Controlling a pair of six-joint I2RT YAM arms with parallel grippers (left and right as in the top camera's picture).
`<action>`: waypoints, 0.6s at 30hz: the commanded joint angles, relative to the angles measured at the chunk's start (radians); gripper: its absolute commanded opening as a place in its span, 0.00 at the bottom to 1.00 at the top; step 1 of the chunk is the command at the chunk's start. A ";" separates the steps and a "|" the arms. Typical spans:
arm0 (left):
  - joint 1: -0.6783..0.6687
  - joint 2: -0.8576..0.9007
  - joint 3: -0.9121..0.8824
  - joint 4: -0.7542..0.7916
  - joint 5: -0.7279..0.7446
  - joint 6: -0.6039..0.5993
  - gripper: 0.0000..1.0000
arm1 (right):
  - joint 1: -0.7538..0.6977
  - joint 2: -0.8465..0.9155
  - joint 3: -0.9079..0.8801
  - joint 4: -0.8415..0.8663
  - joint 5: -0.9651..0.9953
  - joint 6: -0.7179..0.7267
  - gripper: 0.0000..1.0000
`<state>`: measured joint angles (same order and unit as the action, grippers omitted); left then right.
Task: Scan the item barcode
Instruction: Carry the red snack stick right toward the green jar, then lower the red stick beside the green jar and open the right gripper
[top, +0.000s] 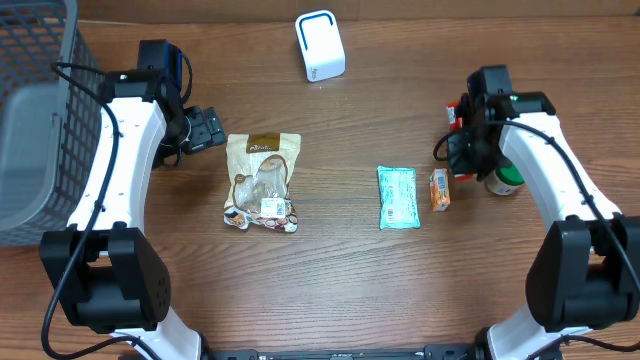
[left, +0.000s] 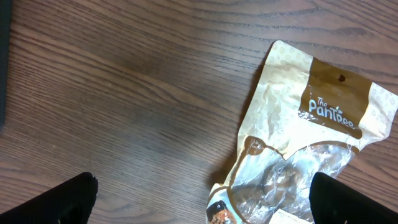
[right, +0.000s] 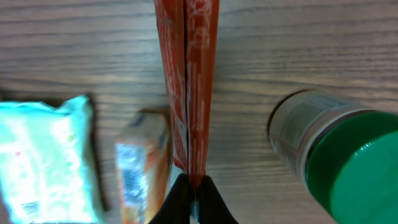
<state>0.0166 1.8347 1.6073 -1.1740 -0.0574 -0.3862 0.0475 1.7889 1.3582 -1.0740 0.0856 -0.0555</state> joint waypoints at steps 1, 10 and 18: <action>0.000 -0.006 0.016 0.003 -0.005 0.013 1.00 | -0.010 -0.004 -0.035 0.033 0.011 0.008 0.04; 0.000 -0.006 0.016 0.003 -0.005 0.013 1.00 | -0.010 -0.004 -0.079 0.090 0.118 0.010 0.04; 0.000 -0.006 0.016 0.003 -0.005 0.013 1.00 | -0.010 -0.004 -0.090 0.131 0.138 0.038 0.05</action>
<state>0.0166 1.8347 1.6073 -1.1740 -0.0574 -0.3862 0.0391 1.7889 1.2732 -0.9527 0.2012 -0.0322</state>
